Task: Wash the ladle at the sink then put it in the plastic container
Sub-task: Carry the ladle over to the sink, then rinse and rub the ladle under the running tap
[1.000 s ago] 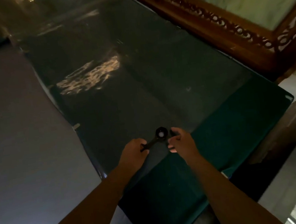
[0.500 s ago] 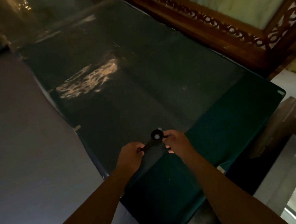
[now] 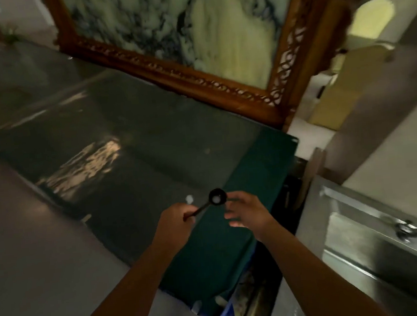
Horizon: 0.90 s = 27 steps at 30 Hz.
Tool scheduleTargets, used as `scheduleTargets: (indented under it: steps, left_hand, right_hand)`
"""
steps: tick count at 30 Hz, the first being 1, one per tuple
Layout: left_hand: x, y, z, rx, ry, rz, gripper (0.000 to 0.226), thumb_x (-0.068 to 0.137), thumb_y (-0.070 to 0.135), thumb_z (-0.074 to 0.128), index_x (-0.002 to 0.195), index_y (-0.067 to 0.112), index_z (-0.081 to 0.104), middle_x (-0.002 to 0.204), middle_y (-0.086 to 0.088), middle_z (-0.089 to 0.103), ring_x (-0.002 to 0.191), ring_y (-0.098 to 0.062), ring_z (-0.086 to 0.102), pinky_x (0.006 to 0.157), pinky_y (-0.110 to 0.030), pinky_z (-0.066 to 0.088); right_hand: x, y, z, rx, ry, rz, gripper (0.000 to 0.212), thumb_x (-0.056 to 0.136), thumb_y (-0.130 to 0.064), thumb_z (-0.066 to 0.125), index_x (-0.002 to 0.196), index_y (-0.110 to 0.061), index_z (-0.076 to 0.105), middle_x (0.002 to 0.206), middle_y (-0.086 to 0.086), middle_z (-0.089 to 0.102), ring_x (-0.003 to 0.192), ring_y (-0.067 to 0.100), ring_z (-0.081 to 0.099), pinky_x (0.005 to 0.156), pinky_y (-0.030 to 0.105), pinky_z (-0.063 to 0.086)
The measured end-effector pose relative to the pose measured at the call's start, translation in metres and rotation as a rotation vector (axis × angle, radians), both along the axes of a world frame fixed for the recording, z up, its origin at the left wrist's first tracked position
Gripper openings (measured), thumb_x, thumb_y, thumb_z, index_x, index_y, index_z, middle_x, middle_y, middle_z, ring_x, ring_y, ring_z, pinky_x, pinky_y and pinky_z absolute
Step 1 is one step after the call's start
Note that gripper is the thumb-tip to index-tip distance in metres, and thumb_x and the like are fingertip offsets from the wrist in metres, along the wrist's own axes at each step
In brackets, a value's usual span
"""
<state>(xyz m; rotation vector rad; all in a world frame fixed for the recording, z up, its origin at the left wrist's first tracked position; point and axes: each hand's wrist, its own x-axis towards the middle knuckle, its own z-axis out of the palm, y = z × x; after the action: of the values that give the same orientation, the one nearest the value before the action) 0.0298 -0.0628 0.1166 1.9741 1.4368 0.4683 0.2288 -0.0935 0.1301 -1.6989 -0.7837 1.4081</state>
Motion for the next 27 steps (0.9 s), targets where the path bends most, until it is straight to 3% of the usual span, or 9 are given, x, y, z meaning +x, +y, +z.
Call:
scheduleTargets:
  steps: [3,5,7,8,10,12,15,19,27]
  left_hand:
    - [0.021,-0.022,0.025,0.035,-0.094,-0.072,0.018,0.083,0.004,0.063,0.087,0.016,0.076,0.084,-0.003,0.071,0.077,-0.015,0.063,0.072,-0.027,0.049]
    - [0.038,-0.036,0.038,0.035,-0.126,-0.104,0.019,0.083,0.005,0.066,0.095,0.015,0.076,0.092,-0.003,0.075,0.085,-0.017,0.068,0.081,-0.029,0.051]
    - [0.061,-0.05,0.05,0.036,-0.117,-0.164,0.019,0.083,0.007,0.067,0.097,0.018,0.075,0.09,0.001,0.073,0.083,-0.015,0.066,0.076,-0.019,0.049]
    - [0.073,-0.057,0.054,0.032,-0.119,-0.203,0.02,0.083,0.007,0.067,0.097,0.018,0.075,0.087,0.003,0.07,0.08,-0.014,0.064,0.068,-0.012,0.046]
    - [0.099,-0.069,0.062,0.014,-0.128,-0.293,0.02,0.082,0.006,0.067,0.096,0.018,0.073,0.083,0.003,0.066,0.078,-0.017,0.064,0.065,-0.016,0.047]
    - [0.128,-0.084,0.069,0.006,-0.115,-0.37,0.019,0.081,0.006,0.067,0.092,0.02,0.072,0.079,0.003,0.066,0.075,-0.017,0.064,0.064,-0.024,0.047]
    - [0.174,-0.106,0.077,-0.001,-0.127,-0.459,0.019,0.079,0.006,0.068,0.087,0.023,0.072,0.074,0.007,0.063,0.067,-0.01,0.059,0.055,-0.015,0.039]
    - [0.234,-0.131,0.08,-0.06,-0.151,-0.558,0.016,0.08,0.008,0.068,0.085,0.023,0.072,0.072,0.012,0.064,0.07,-0.008,0.061,0.06,-0.021,0.044]
    - [0.355,-0.176,0.071,-0.226,-0.208,-0.583,0.011,0.081,0.014,0.071,0.085,0.024,0.072,0.087,-0.007,0.071,0.078,-0.013,0.065,0.065,-0.022,0.047]
  right_hand:
    - [0.019,-0.05,0.033,0.057,0.014,-0.102,0.016,0.094,-0.006,0.053,0.105,-0.014,0.06,0.08,0.006,0.061,0.066,0.018,0.062,0.059,0.03,0.051]
    - [0.032,-0.08,0.051,0.077,0.035,-0.169,0.019,0.094,-0.001,0.051,0.107,-0.012,0.058,0.078,0.008,0.058,0.061,0.02,0.058,0.057,0.028,0.047]
    - [0.05,-0.11,0.07,0.095,0.045,-0.217,0.02,0.094,0.002,0.048,0.106,-0.012,0.056,0.075,0.008,0.055,0.057,0.019,0.056,0.053,0.024,0.044]
    - [0.058,-0.125,0.078,0.098,0.057,-0.225,0.02,0.094,0.003,0.047,0.106,-0.012,0.054,0.073,0.007,0.053,0.055,0.018,0.053,0.051,0.022,0.042]
    - [0.076,-0.153,0.089,0.127,0.062,-0.257,0.021,0.093,0.005,0.046,0.107,-0.01,0.051,0.071,0.008,0.05,0.053,0.018,0.046,0.049,0.019,0.037]
    - [0.095,-0.181,0.096,0.158,0.001,-0.324,0.022,0.094,0.006,0.046,0.11,-0.008,0.051,0.074,0.009,0.053,0.058,0.021,0.05,0.054,0.023,0.038]
    - [0.125,-0.218,0.098,0.175,-0.019,-0.428,0.022,0.093,0.004,0.049,0.112,-0.006,0.053,0.078,0.01,0.056,0.063,0.024,0.055,0.058,0.027,0.042]
    - [0.173,-0.257,0.095,0.164,-0.073,-0.531,0.021,0.092,-0.004,0.054,0.112,-0.009,0.059,0.088,0.013,0.062,0.074,0.024,0.064,0.06,0.031,0.052]
    - [0.295,-0.31,0.063,0.201,-0.112,-0.59,0.018,0.089,-0.015,0.057,0.099,-0.027,0.066,0.089,0.008,0.069,0.068,0.016,0.071,0.058,0.027,0.055]
